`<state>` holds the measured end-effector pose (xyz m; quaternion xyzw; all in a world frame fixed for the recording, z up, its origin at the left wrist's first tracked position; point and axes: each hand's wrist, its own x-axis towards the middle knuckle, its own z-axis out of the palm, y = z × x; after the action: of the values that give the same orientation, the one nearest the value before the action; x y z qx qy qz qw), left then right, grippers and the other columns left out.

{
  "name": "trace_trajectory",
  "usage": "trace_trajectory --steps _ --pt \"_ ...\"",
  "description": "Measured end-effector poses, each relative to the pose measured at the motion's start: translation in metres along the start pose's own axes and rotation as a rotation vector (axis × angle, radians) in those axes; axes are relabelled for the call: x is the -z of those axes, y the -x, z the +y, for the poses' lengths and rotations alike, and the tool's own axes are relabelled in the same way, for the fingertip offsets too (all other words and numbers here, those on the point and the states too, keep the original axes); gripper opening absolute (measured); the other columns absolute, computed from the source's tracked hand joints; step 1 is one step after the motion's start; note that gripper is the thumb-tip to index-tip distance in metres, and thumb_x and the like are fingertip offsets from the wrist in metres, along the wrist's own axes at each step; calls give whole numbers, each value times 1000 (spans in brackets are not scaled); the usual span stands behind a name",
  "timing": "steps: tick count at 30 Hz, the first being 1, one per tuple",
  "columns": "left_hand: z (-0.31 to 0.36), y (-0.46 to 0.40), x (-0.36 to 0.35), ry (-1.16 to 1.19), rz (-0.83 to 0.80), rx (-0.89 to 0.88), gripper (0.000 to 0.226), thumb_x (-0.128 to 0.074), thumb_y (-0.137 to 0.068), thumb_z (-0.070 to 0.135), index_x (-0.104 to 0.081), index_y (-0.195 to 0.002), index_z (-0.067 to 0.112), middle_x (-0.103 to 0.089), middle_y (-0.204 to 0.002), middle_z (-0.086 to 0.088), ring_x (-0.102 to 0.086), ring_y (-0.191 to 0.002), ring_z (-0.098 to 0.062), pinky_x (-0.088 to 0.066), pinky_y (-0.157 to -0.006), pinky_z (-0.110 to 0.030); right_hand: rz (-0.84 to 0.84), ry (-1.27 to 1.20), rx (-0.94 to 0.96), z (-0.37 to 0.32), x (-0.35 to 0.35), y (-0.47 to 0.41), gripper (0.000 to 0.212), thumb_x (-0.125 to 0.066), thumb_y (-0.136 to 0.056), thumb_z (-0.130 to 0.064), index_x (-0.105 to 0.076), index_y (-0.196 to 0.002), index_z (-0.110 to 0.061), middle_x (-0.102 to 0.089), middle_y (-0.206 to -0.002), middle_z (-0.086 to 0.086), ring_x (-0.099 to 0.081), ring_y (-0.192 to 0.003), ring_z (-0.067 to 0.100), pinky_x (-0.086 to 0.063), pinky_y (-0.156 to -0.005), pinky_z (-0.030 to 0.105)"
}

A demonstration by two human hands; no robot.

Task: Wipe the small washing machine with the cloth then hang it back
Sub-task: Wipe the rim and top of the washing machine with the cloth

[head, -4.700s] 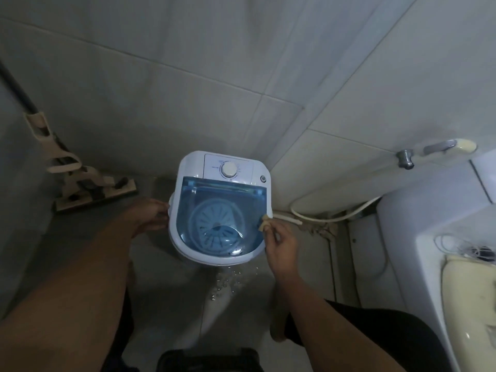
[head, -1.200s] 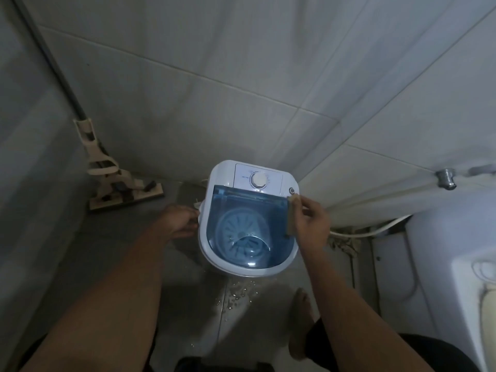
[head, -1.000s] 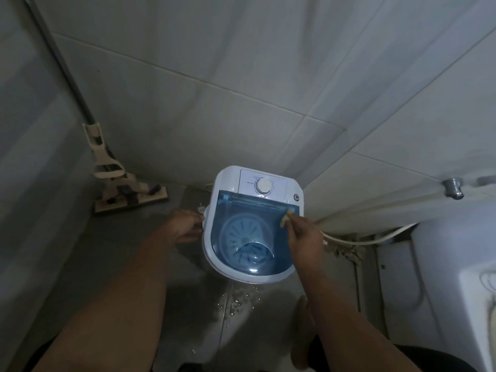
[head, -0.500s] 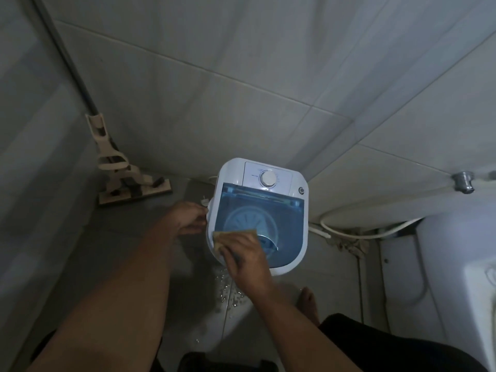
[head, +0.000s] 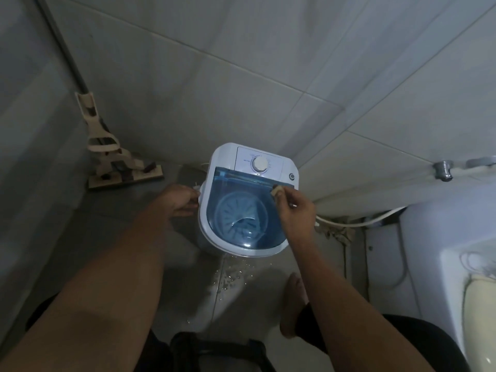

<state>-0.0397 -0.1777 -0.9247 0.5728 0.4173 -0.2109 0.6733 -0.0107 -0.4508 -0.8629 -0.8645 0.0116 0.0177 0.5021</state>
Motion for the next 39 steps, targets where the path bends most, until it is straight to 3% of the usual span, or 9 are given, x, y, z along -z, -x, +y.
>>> trace_trajectory --steps 2,5,14,19,24,26,30,35,39 --pt "0 -1 0 -3 -7 5 27 -63 -91 12 -65 -117 4 -71 -99 -9 -67 -78 -17 -57 -85 -39 -48 230 104 18 -3 1 14 -70 -96 -20 -79 -106 -22 -74 -95 -14 -66 -85 -8 -56 -82 27" --pt "1 -4 1 -19 -15 7 28 -64 -91 12 -66 -117 4 -71 -94 -8 -68 -78 -17 -58 -83 -39 -54 492 349 41 -25 14 17 -69 -94 -20 -77 -108 -20 -73 -101 -1 -64 -92 16 -45 -84 21" --pt "2 -3 -1 -49 -5 -1 22 -61 -93 13 -64 -113 5 -69 -87 -6 -66 -73 -16 -56 -68 -32 -338 464 605 31 -85 66 23 -59 -101 -28 -73 -116 -19 -68 -105 -2 -60 -94 24 -47 -86 33" --pt "1 0 -6 -76 67 -7 14 -62 -90 11 -68 -100 3 -73 -103 -16 -68 -77 -22 -56 -64 -31 -420 186 323 25 -58 69 15 -68 -95 -23 -78 -106 -21 -73 -98 -6 -69 -92 12 -56 -86 37" --pt "1 6 -9 -152 116 -30 15 -61 -90 14 -67 -91 0 -72 -106 -23 -70 -99 -34 -57 -89 -48 -49 -68 33 38 -7 87 12 -72 -94 -23 -78 -101 -31 -74 -100 -11 -73 -91 13 -62 -80 43" --pt "1 7 -10 -137 118 -31 21 -60 -92 19 -67 -94 -1 -72 -107 -23 -70 -101 -34 -56 -91 -48 38 -17 60 49 6 95 14 -70 -96 -22 -77 -106 -30 -71 -102 -10 -72 -91 15 -61 -78 42" --pt "2 8 -13 -137 109 -35 19 -57 -95 16 -63 -83 2 -70 -109 -24 -68 -92 -31 -56 -91 -46 -72 258 250 71 -5 110 19 -67 -96 -22 -77 -112 -21 -67 -109 -8 -67 -103 13 -56 -90 39" --pt "2 5 -8 -106 52 0 26 -58 -95 18 -65 -112 0 -71 -107 -18 -66 -92 -28 -54 -95 -46 -139 399 431 58 -45 113 21 -68 -96 -20 -77 -114 -18 -67 -106 -3 -62 -96 20 -52 -89 28" --pt "6 5 -2 -110 -7 26 24 -57 -94 14 -64 -115 3 -70 -104 -13 -67 -85 -23 -55 -91 -42 -254 465 540 44 -74 114 22 -63 -99 -23 -74 -118 -21 -66 -108 -2 -59 -95 23 -52 -80 36"
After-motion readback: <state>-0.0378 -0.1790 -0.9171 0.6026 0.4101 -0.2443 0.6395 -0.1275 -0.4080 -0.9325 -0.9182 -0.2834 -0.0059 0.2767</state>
